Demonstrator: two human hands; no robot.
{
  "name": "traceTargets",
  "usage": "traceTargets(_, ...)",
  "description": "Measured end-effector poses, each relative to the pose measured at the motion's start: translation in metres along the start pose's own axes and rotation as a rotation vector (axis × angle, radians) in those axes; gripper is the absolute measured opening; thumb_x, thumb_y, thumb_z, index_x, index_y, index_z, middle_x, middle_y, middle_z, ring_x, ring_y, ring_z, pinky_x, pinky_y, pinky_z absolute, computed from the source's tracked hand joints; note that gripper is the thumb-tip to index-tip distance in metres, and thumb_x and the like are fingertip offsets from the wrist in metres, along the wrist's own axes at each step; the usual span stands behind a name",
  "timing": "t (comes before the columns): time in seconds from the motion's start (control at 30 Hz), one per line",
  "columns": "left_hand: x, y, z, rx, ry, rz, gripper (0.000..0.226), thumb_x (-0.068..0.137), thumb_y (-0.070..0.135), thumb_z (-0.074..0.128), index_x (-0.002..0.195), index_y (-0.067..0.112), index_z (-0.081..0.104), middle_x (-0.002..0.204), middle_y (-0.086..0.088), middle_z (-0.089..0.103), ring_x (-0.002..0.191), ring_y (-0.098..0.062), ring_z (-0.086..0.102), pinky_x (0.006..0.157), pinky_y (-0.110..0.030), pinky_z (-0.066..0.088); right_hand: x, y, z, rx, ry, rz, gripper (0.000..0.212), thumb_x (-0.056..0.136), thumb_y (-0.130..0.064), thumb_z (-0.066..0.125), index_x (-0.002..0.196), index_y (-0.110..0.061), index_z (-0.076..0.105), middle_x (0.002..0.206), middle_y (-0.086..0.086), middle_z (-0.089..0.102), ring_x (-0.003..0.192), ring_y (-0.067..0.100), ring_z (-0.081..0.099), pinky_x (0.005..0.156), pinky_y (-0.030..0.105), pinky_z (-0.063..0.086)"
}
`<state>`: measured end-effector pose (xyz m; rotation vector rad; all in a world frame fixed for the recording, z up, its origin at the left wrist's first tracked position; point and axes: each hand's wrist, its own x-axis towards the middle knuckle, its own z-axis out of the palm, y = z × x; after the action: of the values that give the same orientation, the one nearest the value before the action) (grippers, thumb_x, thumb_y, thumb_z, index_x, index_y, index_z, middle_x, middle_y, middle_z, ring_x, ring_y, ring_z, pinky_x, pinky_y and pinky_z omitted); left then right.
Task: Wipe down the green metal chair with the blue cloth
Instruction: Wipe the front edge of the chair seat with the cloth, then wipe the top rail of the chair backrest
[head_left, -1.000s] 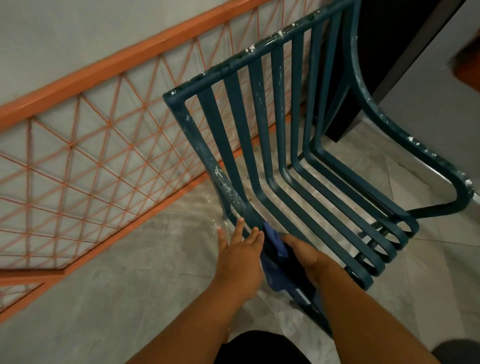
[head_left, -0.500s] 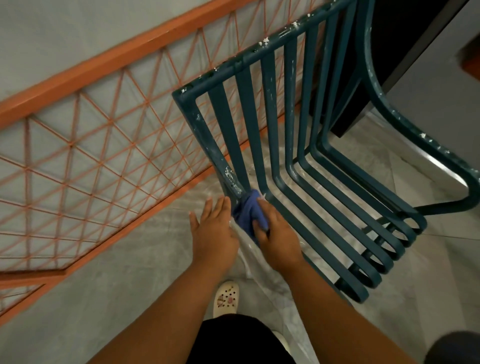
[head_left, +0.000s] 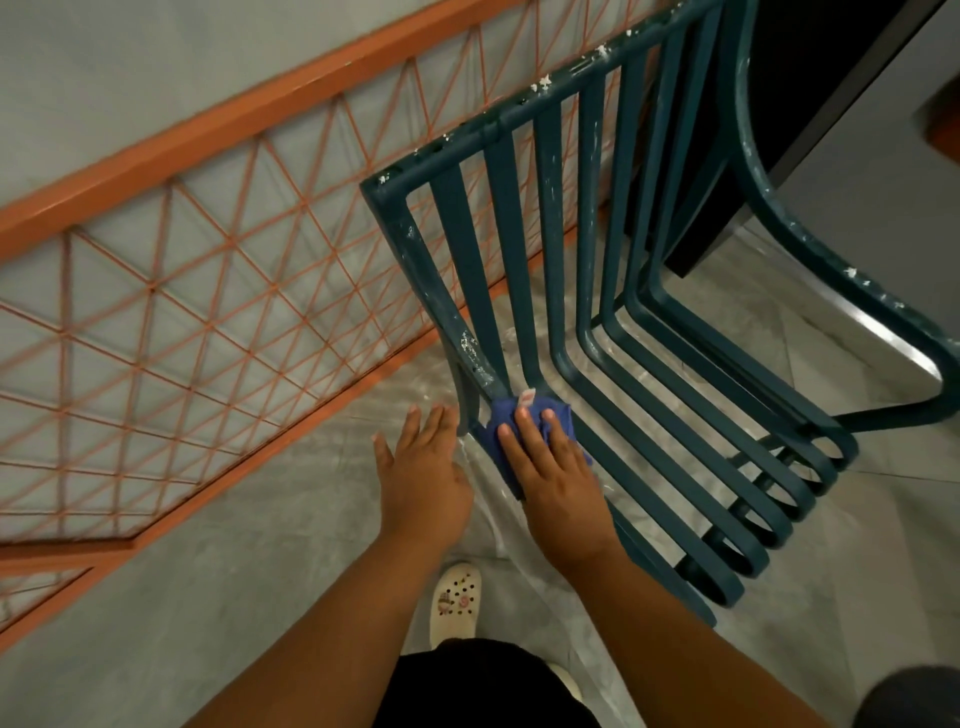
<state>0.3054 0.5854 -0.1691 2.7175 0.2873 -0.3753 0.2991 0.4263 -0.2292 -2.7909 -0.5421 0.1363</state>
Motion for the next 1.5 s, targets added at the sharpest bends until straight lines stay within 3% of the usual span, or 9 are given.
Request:
traceTargets(0.17, -0.001, -0.004, -0.004, -0.006, -0.009, -0.001, 0.063, 0.094, 0.012, 0.038, 0.150, 0.025, 0.014, 0.158, 0.007, 0.015, 0.147, -0.014, 0.000, 0.118, -0.049, -0.003, 0.039, -0.003, -0.016, 0.236, -0.028, 0.339, 0.066, 0.100, -0.038, 0.041, 0.153, -0.016, 0.008, 0.157, 0.009, 0.027, 0.124, 0.024, 0.053, 0.096, 0.033, 0.047)
traceTargets(0.3, 0.000, -0.001, -0.006, -0.011, -0.009, -0.001, 0.061, 0.095, 0.014, 0.038, 0.150, 0.025, 0.014, 0.158, 0.008, 0.014, 0.147, -0.014, -0.001, 0.118, -0.048, -0.004, 0.050, -0.026, -0.007, 0.209, 0.014, 0.179, 0.079, 0.098, -0.024, 0.052, 0.151, -0.021, -0.007, 0.161, 0.009, 0.005, 0.147, 0.030, 0.013, 0.118, 0.045, 0.023)
traceTargets(0.43, 0.004, 0.001, -0.009, -0.028, -0.003, 0.012, 0.060, 0.096, 0.016, 0.037, 0.150, 0.025, 0.013, 0.158, 0.007, 0.014, 0.147, -0.014, -0.001, 0.118, -0.048, -0.004, 0.017, -0.014, 0.000, 0.107, 0.035, 0.114, 0.080, 0.093, -0.028, 0.057, 0.152, -0.023, 0.004, 0.160, 0.007, 0.002, 0.146, 0.031, 0.011, 0.115, 0.049, 0.021)
traceTargets(0.6, 0.014, -0.003, -0.018, -0.052, 0.033, 0.014, 0.060, 0.094, 0.013, 0.039, 0.150, 0.024, 0.019, 0.158, 0.005, 0.018, 0.147, -0.014, 0.002, 0.118, -0.047, -0.002, 0.049, -0.011, -0.022, 0.334, -0.035, 0.424, 0.060, 0.100, -0.042, 0.034, 0.152, -0.017, 0.015, 0.150, 0.011, 0.040, 0.122, 0.027, 0.053, 0.097, 0.040, 0.047)
traceTargets(0.83, 0.022, 0.004, -0.023, -0.101, 0.057, -0.022, 0.061, 0.094, 0.010, 0.040, 0.150, 0.023, 0.019, 0.158, 0.004, 0.017, 0.147, -0.014, 0.004, 0.118, -0.048, -0.001, 0.052, -0.028, -0.012, 0.282, 0.040, 0.153, 0.070, 0.100, -0.030, 0.042, 0.151, -0.022, -0.006, 0.162, 0.006, -0.003, 0.148, 0.022, -0.003, 0.121, 0.038, 0.007)
traceTargets(1.07, 0.039, 0.003, -0.034, -0.135, 0.115, -0.025, 0.060, 0.094, 0.007, 0.039, 0.149, 0.020, 0.022, 0.158, 0.004, 0.019, 0.147, -0.015, 0.006, 0.118, -0.047, 0.000, 0.066, -0.022, -0.008, 0.240, -0.061, 0.332, 0.061, 0.101, -0.034, 0.029, 0.153, -0.012, 0.006, 0.161, 0.011, 0.003, 0.148, 0.026, 0.010, 0.119, 0.041, 0.021)
traceTargets(1.23, 0.049, 0.006, -0.040, -0.163, 0.169, -0.021, 0.058, 0.095, 0.010, 0.038, 0.150, 0.018, 0.021, 0.158, 0.001, 0.020, 0.146, -0.014, 0.009, 0.118, -0.045, 0.001, 0.087, -0.047, -0.021, 0.424, 0.102, 0.122, 0.067, 0.100, -0.027, 0.038, 0.151, -0.021, -0.006, 0.161, 0.005, -0.006, 0.148, 0.025, -0.007, 0.121, 0.039, 0.002)
traceTargets(1.33, 0.052, 0.009, -0.044, -0.217, 0.207, -0.020, 0.058, 0.097, 0.012, 0.038, 0.150, 0.018, 0.016, 0.159, 0.000, 0.016, 0.146, -0.014, 0.009, 0.118, -0.041, -0.001, 0.069, -0.036, -0.007, 0.299, 0.115, 0.060, 0.073, 0.098, -0.024, 0.045, 0.151, -0.025, -0.005, 0.161, 0.004, -0.006, 0.148, 0.027, -0.008, 0.120, 0.048, 0.009)
traceTargets(1.5, 0.062, 0.011, -0.061, -0.305, 0.265, -0.001, 0.059, 0.099, 0.015, 0.036, 0.151, 0.018, 0.009, 0.160, 0.004, 0.005, 0.146, -0.011, 0.011, 0.118, -0.041, -0.002, 0.098, -0.043, -0.020, 0.518, 0.060, 0.368, 0.063, 0.100, -0.033, 0.036, 0.153, -0.015, 0.007, 0.162, 0.005, 0.010, 0.148, 0.023, 0.011, 0.120, 0.040, 0.018)
